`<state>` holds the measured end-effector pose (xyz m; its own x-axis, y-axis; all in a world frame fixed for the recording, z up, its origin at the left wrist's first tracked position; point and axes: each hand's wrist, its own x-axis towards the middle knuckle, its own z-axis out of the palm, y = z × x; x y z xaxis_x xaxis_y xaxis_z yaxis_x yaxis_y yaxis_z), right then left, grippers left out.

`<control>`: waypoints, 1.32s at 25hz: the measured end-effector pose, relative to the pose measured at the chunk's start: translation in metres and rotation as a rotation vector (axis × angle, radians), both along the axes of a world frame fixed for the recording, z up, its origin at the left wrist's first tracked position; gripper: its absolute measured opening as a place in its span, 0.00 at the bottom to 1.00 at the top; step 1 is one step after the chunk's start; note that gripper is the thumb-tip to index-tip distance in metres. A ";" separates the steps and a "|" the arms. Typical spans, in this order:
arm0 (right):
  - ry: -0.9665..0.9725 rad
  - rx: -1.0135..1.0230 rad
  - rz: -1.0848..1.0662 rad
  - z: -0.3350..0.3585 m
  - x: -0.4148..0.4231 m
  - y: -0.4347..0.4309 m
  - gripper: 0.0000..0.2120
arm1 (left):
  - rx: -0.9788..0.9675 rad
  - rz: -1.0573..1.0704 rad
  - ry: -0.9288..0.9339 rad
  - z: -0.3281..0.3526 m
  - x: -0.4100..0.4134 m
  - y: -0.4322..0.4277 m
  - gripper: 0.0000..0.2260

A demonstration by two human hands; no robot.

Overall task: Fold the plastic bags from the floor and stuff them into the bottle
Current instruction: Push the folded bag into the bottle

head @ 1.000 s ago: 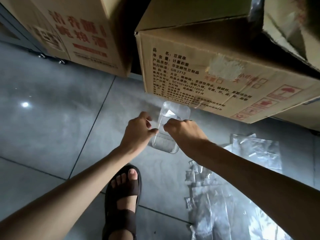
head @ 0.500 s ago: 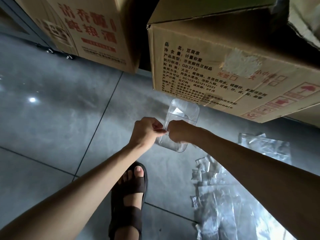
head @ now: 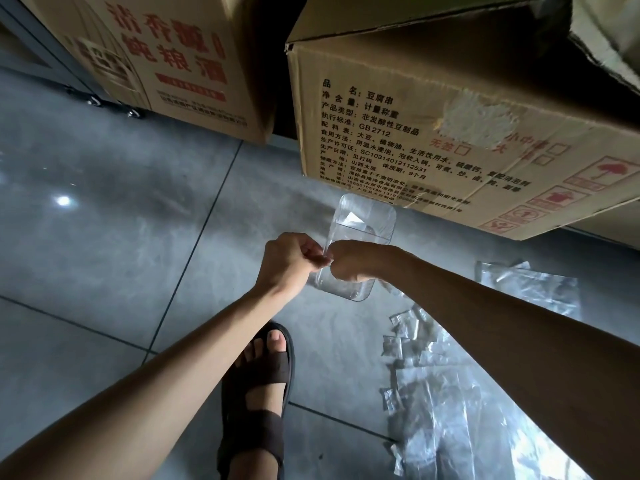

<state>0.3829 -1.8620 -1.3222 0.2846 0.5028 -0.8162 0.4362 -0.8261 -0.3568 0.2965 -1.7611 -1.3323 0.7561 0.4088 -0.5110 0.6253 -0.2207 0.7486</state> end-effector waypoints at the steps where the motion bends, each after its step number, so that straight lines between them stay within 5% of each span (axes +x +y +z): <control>1: -0.005 -0.004 0.006 -0.001 0.000 0.000 0.07 | -0.008 0.006 -0.001 0.001 0.000 0.000 0.07; 8: -0.026 0.069 -0.150 0.006 -0.001 -0.011 0.09 | 0.055 -0.024 -0.029 0.000 -0.002 0.000 0.08; 11: -0.176 0.493 -0.438 0.013 -0.013 -0.042 0.26 | 0.273 -0.085 -0.064 0.006 -0.002 -0.004 0.11; 14: -0.408 0.831 -0.649 0.023 -0.023 -0.101 0.20 | 0.545 -0.143 -0.209 0.025 0.003 -0.018 0.11; 18: -0.566 0.512 -0.654 0.003 -0.049 -0.216 0.12 | 0.527 -0.398 -0.387 0.053 0.007 -0.064 0.06; 22: -0.515 0.174 -0.332 -0.035 -0.090 -0.291 0.29 | 0.377 -0.995 -0.207 0.042 -0.004 -0.123 0.14; 27: -0.558 0.229 -0.212 -0.064 -0.103 -0.301 0.29 | 0.522 -1.566 0.131 -0.006 -0.035 -0.147 0.30; 33: -0.567 0.386 -0.239 -0.058 -0.104 -0.312 0.15 | 0.483 -1.584 0.195 -0.011 -0.041 -0.154 0.31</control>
